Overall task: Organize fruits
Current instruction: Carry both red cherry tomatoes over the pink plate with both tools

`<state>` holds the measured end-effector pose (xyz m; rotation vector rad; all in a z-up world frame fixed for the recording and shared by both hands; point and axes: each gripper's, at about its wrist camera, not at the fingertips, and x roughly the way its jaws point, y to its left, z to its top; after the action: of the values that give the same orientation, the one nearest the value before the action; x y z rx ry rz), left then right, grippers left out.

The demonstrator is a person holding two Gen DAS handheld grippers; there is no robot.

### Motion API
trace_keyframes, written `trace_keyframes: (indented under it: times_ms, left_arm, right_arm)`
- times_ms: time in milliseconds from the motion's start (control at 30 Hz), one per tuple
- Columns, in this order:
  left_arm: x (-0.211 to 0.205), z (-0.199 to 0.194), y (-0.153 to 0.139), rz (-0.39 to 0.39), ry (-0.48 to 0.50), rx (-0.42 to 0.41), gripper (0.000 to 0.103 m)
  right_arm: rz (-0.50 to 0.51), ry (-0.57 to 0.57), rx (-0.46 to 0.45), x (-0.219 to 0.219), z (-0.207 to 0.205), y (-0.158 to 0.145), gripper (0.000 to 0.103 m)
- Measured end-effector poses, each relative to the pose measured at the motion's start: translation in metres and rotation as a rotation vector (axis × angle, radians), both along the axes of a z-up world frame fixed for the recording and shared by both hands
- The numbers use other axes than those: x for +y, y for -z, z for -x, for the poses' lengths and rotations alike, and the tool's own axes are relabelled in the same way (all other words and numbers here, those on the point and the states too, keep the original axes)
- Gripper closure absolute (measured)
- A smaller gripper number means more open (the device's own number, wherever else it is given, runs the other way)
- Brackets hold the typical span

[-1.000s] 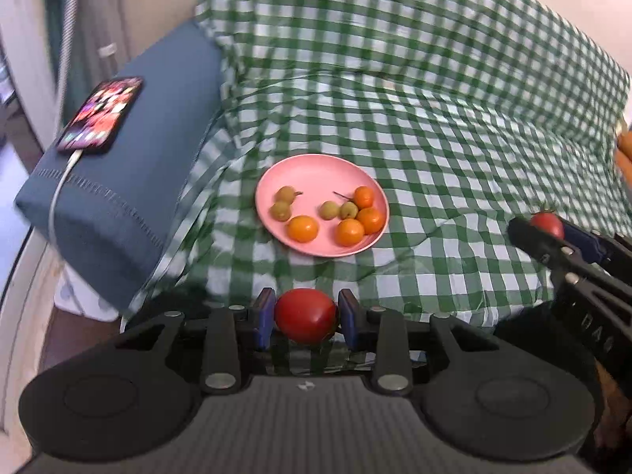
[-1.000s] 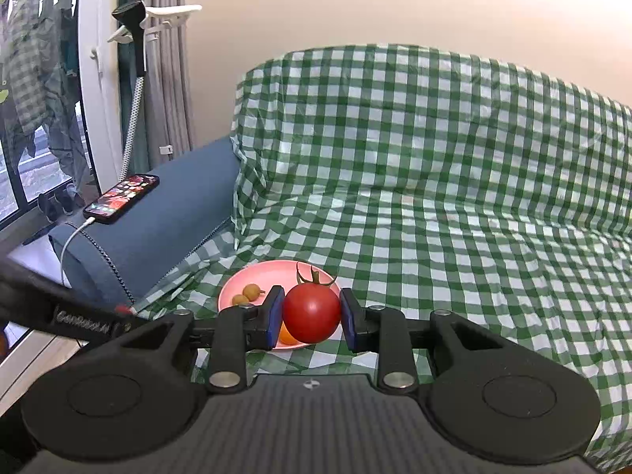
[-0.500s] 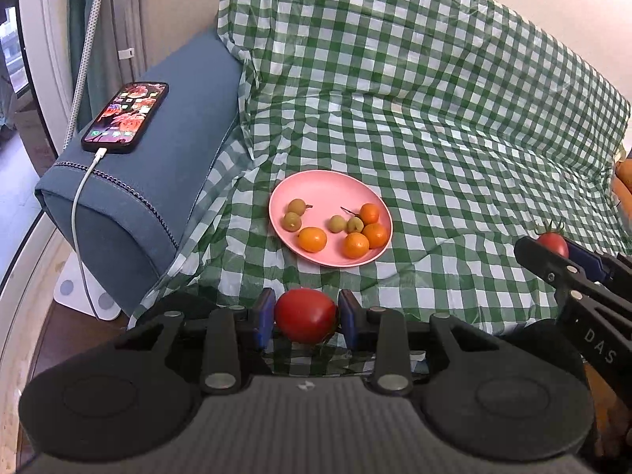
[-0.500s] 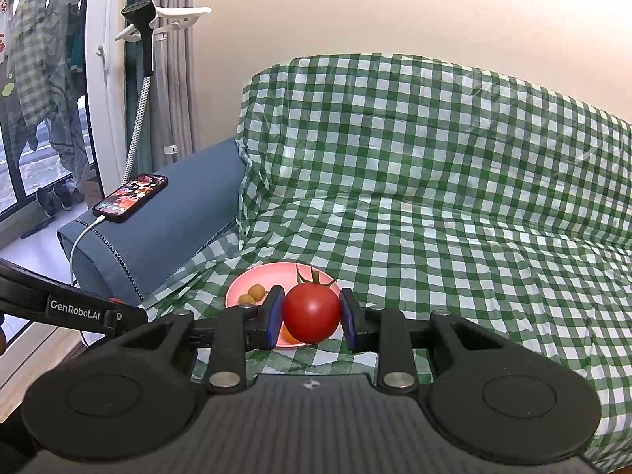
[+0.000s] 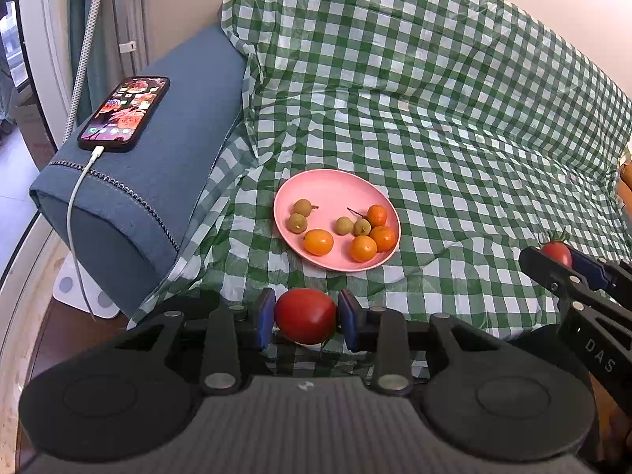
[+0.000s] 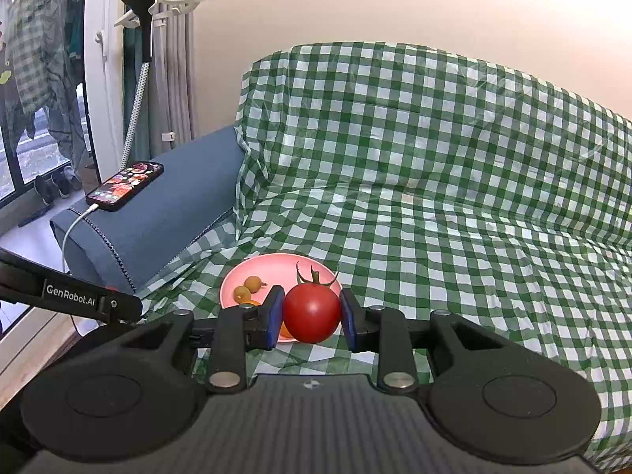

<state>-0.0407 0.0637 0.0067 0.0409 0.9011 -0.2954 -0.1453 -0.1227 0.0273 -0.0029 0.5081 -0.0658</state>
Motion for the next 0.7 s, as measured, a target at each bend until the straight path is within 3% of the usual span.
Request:
trace_keyframes:
  times_ms: [300,700]
  left_arm:
    - [-0.008,-0.031,0.002,0.002,0.008,0.002,0.064]
    - [-0.027,-0.092,0.02,-0.013,0.011,0.04,0.064]
  right_arm:
    - [0.03,-0.012,0.021,0.004,-0.021,0.006,0.072]
    - [-0.056,0.008,0.104,-0.003,-0.085,0.032,0.072]
